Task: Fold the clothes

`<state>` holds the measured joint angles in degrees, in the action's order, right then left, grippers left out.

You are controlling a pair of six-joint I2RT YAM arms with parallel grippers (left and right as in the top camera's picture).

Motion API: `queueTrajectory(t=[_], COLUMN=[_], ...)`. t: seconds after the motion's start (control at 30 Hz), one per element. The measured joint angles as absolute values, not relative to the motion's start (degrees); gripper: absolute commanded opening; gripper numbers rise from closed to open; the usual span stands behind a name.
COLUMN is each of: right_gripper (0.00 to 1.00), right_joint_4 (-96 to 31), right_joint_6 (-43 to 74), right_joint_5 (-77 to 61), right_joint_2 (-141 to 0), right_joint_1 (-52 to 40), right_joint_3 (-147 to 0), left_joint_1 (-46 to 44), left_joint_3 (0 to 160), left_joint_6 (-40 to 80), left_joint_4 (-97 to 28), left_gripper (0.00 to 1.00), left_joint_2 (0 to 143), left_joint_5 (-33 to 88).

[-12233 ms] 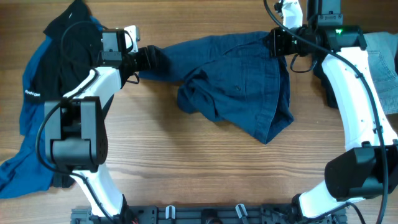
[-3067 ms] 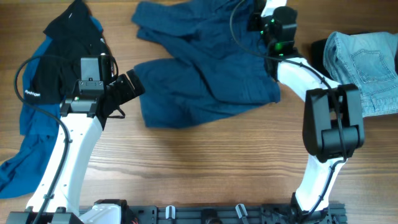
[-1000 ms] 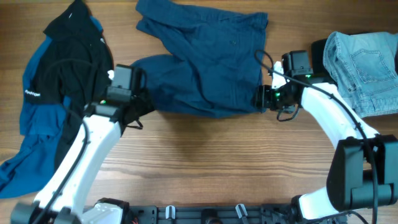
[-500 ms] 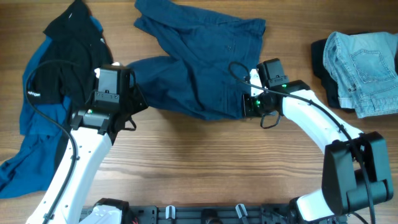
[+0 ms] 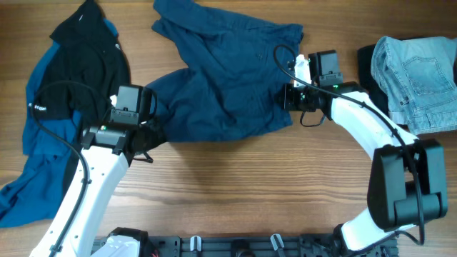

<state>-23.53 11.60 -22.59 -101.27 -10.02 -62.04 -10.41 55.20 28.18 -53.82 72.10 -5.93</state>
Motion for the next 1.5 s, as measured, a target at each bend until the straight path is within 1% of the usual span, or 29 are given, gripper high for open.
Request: queueTrajectory(t=[0.13, 0.2, 0.23, 0.33, 0.37, 0.4, 0.5, 0.53, 0.57, 0.6, 0.63, 0.67, 0.7, 0.73, 0.77, 0.83, 0.87, 0.9, 0.93, 0.97, 1.13, 1.23, 1.3, 1.33, 1.37, 1.4, 1.43, 1.5], right_gripper=[0.69, 0.66, 0.63, 0.44, 0.35, 0.28, 0.19, 0.17, 0.18, 0.28, 0.45, 0.56, 0.62, 0.65, 0.65, 0.64, 0.57, 0.27, 0.09, 0.04, 0.04, 0.04, 0.13, 0.26, 0.44, 0.63, 0.73, 0.74], right_joint_4=[-30.55, -33.28, -33.45, -32.21, -31.88, -31.53, -30.96, -30.92, -31.07, -31.44, -32.08, -32.42, -32.53, -32.36, -32.01, -31.18, -30.81, -30.41, -30.2, -30.13, -32.21, -39.16, -44.51, -47.13, -48.82, -50.06, -51.24, -52.34], right_joint_6=[6.9, 4.27, 3.53, 1.67, 1.39, 0.99, 0.78, 0.84, 0.73, 0.75, 0.99, 1.08, 1.45, 1.72, 2.17, 2.52, 2.72, 2.79, 3.03, 2.81, 3.16, 4.67, 6.57, 7.9, 9.17, 9.91, 10.96, 11.84], right_joint_5=[-24.6, -25.1, -25.26, -25.52, -25.52, -25.54, -25.56, -25.63, -25.69, -25.76, -26.04, -26.3, -27.03, -28.53, -29.52, -30.26, -30.28, -30.22, -29.85, -29.45, -28.51, -30.02, -30.04, -30.2, -30.22, -30.26, -30.26, -30.26], right_joint_2=[-101.3, -101.3, -101.3, -101.3, -101.3, -101.3, -101.3, -101.3, -101.3, -101.3, -101.3, -101.3, -101.3, -101.23, -100.9, -100.88, -100.88, -100.88, -100.88, -100.9, -100.95, -100.4, -98.76, -97.03, -95.66, -94.28, -92.92, -91.74], right_joint_1=[-10.02, -10.02, -10.02, -10.02, -10.02, -10.02, -10.02, -10.02, -10.02, -10.02, -10.02, -10.02, -10.02, -10.02, -10.31, -10.39, -10.39, -10.39, -10.39, -10.39, -10.24, -9.8, -8.93, -7.92, -7.03, -5.98, -4.78, -2.94], right_joint_3=[-62.13, -62.13, -62.08, -61.19, -60.58, -59.35, -56.4, -55.37, -54.96, -53.58, -53.19, -52.8, -52.29, -52.23, -52.23, -52.18, -52.14, -52.14, -52.07, -51.96, -51.0, -51.24, -51.37, -51.55, -51.81, -52.05, -52.31, -52.45], left_joint_1=[-10.41, -10.41, -10.41, -10.41, -10.41, -10.41, -10.41, -10.41, -10.41, -10.41, -10.41, -10.41, -10.41, -10.41, -10.41, -10.41, -10.41, -10.41, -10.41, -10.41, -10.41, -10.41, -10.41, -10.41, -10.41, -10.41, -10.41, -10.37], left_joint_3=[55.18, 55.18, 55.18, 55.18, 55.18, 55.18, 55.18, 55.18, 55.18, 55.18, 55.18, 55.18, 55.18, 55.18, 55.18, 55.18, 55.18, 55.18, 55.18, 55.18, 55.18, 55.59, 56.88, 57.54, 58.08, 58.26, 58.48, 58.48], left_joint_6=[28.18, 28.18, 28.18, 28.18, 28.18, 28.18, 28.18, 28.18, 28.18, 28.18, 28.18, 28.18, 28.18, 28.18, 28.18, 28.18, 28.18, 28.18, 28.18, 28.18, 28.18, 28.18, 28.21, 28.21, 28.21, 28.21, 28.49, 29.21], left_joint_4=[-52.51, -52.34, -52.29, -52.29, -52.27, -52.25, -51.92, -51.81, -51.77, -51.51, -51.42, -51.37, -51.37, -51.37, -51.37, -51.35, -51.33, -51.31, -51.24, -51.22, -51.22, -54.57, -57.82, -59.22, -60.73, -61.71, -63.4, -66.35], left_gripper=[0.04, 0.04, 0.04, 0.04, 0.04, 0.04, 0.04, 0.04, 0.04, 0.04, 0.04, 0.04, 0.04, 0.04, 0.04, 0.04, 0.04, 0.04, 0.04, 0.04, 0.04, 0.04, 0.04, 0.14, 0.25, 0.38, 0.46, 0.51], left_joint_2=[72.1, 72.1, 72.1, 72.1, 72.1, 72.1, 72.1, 72.1, 72.1, 72.1, 72.1, 72.1, 72.1, 72.1, 72.1, 72.1, 72.1, 72.1, 72.1, 72.1, 72.1, 71.57, 70.52, 69.82, 68.99, 68.51, 68.34, 68.62], left_joint_5=[-7.81, -8.23, -8.36, -8.58, -8.67, -8.75, -8.78, -8.8, -8.8, -8.8, -8.8, -8.8, -8.8, -8.8, -8.78, -8.8, -8.78, -8.8, -8.8, -8.8, -8.73, -7.14, -5.48, -4.58, -3.81, -3.36, -3.03, -2.46])
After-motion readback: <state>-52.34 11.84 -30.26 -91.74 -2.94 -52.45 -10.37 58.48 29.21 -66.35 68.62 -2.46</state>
